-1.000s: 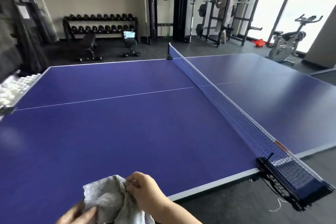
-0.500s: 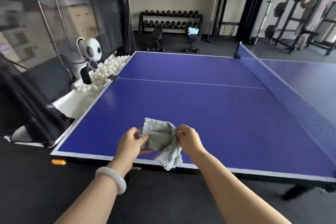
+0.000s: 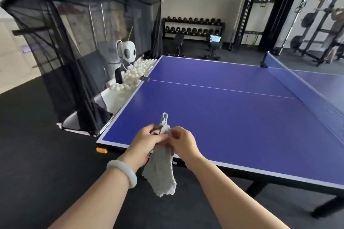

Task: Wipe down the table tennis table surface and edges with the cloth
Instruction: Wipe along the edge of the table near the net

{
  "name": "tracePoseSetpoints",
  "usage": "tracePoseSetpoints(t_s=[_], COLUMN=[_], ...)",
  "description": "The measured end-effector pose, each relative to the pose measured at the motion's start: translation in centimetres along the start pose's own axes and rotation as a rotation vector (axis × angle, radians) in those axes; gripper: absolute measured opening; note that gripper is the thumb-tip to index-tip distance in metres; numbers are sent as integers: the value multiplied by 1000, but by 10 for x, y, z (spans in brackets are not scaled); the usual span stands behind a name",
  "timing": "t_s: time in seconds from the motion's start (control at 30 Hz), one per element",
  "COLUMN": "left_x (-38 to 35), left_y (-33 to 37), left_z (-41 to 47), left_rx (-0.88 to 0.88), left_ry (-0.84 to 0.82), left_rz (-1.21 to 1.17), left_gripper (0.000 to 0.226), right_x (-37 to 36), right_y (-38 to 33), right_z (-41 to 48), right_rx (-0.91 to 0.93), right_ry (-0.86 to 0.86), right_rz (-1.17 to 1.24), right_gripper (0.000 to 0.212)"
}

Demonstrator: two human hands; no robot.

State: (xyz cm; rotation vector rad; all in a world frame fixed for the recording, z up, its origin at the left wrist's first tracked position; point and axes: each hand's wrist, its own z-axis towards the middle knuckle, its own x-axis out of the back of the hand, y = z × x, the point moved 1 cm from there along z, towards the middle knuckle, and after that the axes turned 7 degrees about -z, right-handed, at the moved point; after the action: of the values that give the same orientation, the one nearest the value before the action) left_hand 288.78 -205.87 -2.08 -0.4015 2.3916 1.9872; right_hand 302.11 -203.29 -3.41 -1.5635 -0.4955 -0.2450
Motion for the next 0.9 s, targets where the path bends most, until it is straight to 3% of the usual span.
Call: tracePoseSetpoints(t_s=[0.1,0.27,0.4,0.47,0.57,0.67,0.73,0.8,0.9], left_x=[38,107,168,188,203,212,215,216,215], left_y=[6,15,19,18,26,41,44,35,8], left_z=[-5,-6,3,11,36,66,84,99,127], left_rx=[-10,-49,-7,67,126,70,143,296,421], left_ry=[71,292,468,385,265,218,145,50,33], left_rz=[60,176,319,445,564,284,-114,-393,-352], left_gripper=[36,33,34,33,23,17,22,33,34], right_x=[-17,-43,-51,-57,-68,-72,-78,-92,-109], right_y=[-9,-21,-21,-23,-25,-25,-18,-2,11], right_z=[6,32,61,72,95,129,147,153,155], right_rx=[-2,-27,-124,-172,-360,-452,-467,-470,-440], right_ry=[1,83,-8,-68,-251,-369,-426,-502,-565], right_rz=[-25,-142,-191,-74,384,764,875,837,744], right_gripper=[24,36,33,33,24,29,56,79,55])
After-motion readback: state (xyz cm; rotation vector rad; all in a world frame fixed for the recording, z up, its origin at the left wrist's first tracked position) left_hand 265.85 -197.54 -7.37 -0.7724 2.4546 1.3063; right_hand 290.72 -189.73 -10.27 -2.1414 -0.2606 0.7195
